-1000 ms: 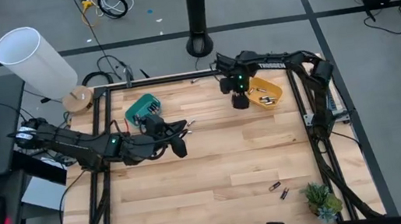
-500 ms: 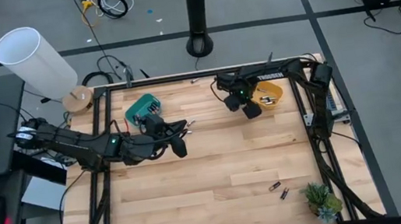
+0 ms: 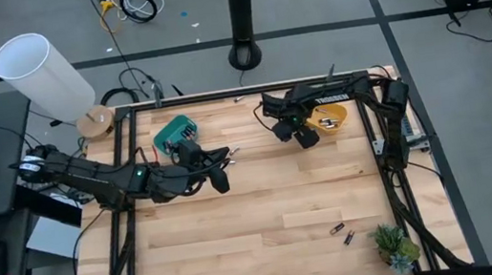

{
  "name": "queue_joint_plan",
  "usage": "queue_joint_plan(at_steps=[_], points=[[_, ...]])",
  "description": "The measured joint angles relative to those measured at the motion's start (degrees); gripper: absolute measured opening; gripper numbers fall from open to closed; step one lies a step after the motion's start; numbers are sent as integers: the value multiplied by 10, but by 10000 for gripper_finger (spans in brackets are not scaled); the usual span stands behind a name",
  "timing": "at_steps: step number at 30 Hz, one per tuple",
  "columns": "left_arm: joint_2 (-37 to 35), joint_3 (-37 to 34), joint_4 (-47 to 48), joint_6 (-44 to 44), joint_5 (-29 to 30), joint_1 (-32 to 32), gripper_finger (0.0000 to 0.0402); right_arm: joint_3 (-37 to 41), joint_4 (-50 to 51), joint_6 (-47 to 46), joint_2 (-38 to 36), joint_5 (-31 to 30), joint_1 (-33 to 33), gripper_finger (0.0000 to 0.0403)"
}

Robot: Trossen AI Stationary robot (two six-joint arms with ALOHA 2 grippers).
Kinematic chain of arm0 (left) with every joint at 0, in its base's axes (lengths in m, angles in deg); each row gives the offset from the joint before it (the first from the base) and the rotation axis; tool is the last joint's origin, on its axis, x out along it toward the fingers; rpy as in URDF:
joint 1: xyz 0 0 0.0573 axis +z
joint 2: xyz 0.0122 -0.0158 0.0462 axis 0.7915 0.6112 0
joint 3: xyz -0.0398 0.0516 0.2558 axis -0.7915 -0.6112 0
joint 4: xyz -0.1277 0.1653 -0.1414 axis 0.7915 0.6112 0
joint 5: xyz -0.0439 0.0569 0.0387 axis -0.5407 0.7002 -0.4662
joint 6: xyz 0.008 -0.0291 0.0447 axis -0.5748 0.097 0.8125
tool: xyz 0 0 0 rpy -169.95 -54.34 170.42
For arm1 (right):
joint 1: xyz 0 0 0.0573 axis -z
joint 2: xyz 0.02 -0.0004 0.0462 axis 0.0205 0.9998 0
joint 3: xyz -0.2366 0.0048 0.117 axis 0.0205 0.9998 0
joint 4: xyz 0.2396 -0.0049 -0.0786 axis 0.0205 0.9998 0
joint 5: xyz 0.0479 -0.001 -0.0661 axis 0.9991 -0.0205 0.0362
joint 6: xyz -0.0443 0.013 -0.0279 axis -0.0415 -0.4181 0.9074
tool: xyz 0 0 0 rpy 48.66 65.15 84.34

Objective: Sort batteries
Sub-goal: Put the black battery into the blue bin

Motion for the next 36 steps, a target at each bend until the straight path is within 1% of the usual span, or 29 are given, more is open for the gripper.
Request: queue_joint_plan(at_steps=[3, 8, 12, 16, 22, 29, 36], points=[[0, 0, 0, 0, 0, 0, 12, 0, -16, 14, -1, -20, 3, 199], [0, 0, 1, 1, 0, 0, 12, 1, -40, 21, -1, -15, 18, 198], [0, 0, 1, 1, 0, 0, 12, 2, -57, 26, -1, 2, 30, 198], [0, 0, 1, 1, 0, 0, 12, 2, -72, 28, -1, 33, 42, 197], [0, 0, 1, 1, 0, 0, 12, 4, -95, 77, -1, 86, 58, 195], [0, 0, 1, 1, 0, 0, 12, 33, -94, 93, -1, 94, 69, 189], [0, 0, 1, 0, 0, 0, 12, 62, -121, 111, -4, 97, 81, 180]])
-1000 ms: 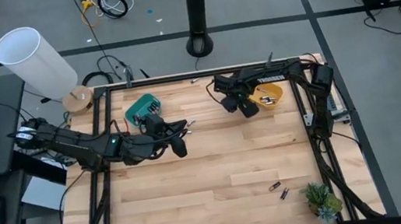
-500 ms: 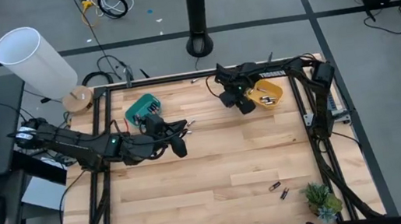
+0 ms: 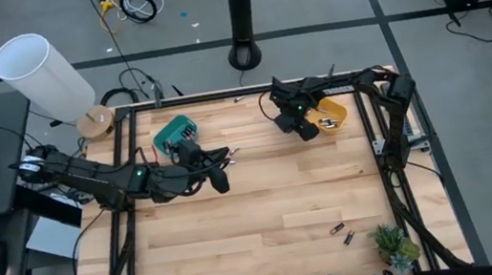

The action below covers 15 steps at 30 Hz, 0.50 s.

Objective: Sort batteries
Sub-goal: Put the black battery into the blue bin

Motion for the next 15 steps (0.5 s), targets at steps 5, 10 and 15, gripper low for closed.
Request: queue_joint_plan(at_steps=[5, 10, 15], points=[[0, 0, 0, 0, 0, 0, 12, 1, 0, 2, 0, 7, 3, 157], [0, 0, 0, 0, 0, 0, 12, 2, 2, -12, 1, 17, 3, 136], [0, 0, 0, 0, 0, 0, 12, 2, 7, -51, 1, 24, 4, 132]])
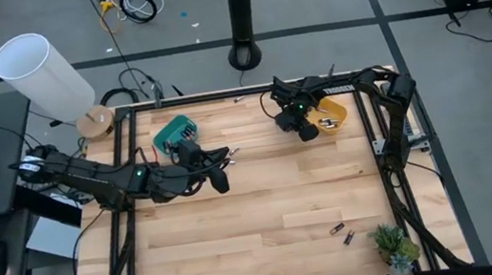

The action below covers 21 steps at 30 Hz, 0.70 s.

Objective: Sort batteries
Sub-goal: Put the black battery into the blue bin

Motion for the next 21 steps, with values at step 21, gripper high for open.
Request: queue_joint_plan(at_steps=[21], points=[[0, 0, 5, 0, 0, 0, 12, -1, 23, -164, 0, -16, -4, 121]])
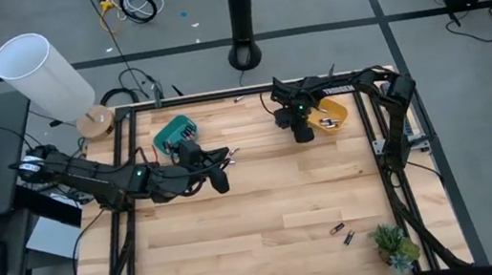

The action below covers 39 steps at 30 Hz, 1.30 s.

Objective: Sort batteries
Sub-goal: Put the black battery into the blue bin

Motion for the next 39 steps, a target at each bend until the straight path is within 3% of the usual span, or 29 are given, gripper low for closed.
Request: queue_joint_plan(at_steps=[9, 14, 21, 30, 35, 39], points=[[0, 0, 0, 0, 0, 0, 12, 0, -2, 20, 0, -1, -26, 46], [0, 0, 1, 0, 0, 0, 12, -25, 16, 21, 3, 2, -44, 46], [0, 0, 1, 2, 0, 0, 12, -74, 70, 22, 6, 66, -53, 46], [0, 0, 2, 3, -17, 0, 12, -117, 143, 15, 5, 64, -51, 47], [0, 0, 5, 1, -28, 0, 12, -154, 201, -35, 3, 64, -30, 48], [0, 0, 6, 1, -35, 0, 12, -155, 215, -53, -15, 127, -9, 48]])
